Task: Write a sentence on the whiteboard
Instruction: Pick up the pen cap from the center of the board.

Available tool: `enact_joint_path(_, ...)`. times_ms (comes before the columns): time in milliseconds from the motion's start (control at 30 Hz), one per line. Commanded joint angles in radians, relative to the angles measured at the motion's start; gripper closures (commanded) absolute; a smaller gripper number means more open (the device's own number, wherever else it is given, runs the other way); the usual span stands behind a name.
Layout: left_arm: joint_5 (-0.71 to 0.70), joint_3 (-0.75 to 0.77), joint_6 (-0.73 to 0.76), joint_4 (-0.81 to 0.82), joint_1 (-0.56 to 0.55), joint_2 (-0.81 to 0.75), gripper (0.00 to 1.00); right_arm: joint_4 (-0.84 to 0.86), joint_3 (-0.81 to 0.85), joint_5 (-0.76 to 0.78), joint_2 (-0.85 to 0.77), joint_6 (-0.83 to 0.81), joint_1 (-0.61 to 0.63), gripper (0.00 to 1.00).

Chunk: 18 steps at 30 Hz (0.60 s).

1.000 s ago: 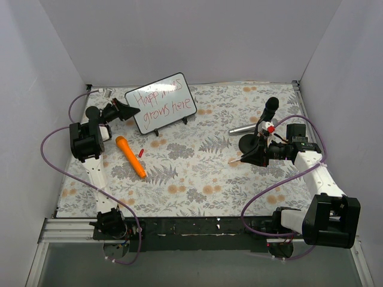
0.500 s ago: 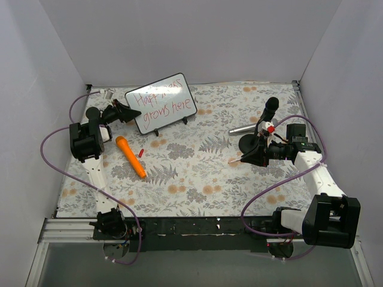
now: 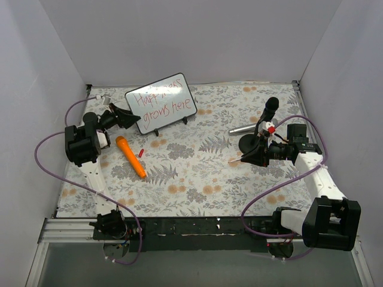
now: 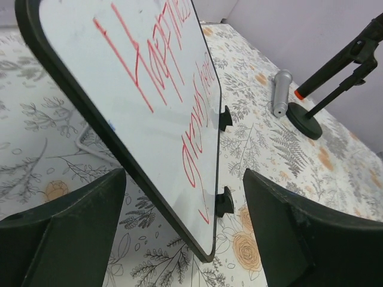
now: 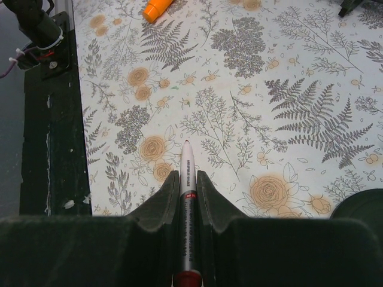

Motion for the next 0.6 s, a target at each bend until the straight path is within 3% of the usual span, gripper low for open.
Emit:
enact_joint_path(0, -0.062, -0.077, 0.178, 0.156, 0.041, -0.174, 0.19, -0.017, 0.008, -0.023, -0.03, -0.021, 0.006, 0.99)
enact_joint_path(100, -0.108, -0.126, 0.152, 0.175, 0.063, -0.214, 0.1, -0.018, 0.011, -0.023, -0.034, -0.024, 0.012, 0.99)
enact_joint_path(167, -0.136, -0.162, 0.15, 0.171, 0.071, -0.255, 0.09, -0.02, 0.011, -0.022, -0.04, -0.025, 0.016, 0.99)
enact_joint_path(367, -0.306, -0.308, 0.226, -0.059, 0.111, -0.454, 0.09, 0.005, 0.006, 0.007, -0.067, 0.01, 0.024, 0.99)
enact_joint_path(533, -0.638, -0.387, 0.397, -0.562, 0.008, -0.746, 0.09, 0.034, 0.003, 0.026, -0.098, 0.044, 0.029, 0.99)
enact_joint_path(567, -0.697, -0.388, 0.401, -0.723, -0.016, -0.784, 0.09, 0.038, 0.002, 0.024, -0.104, 0.05, 0.03, 0.99)
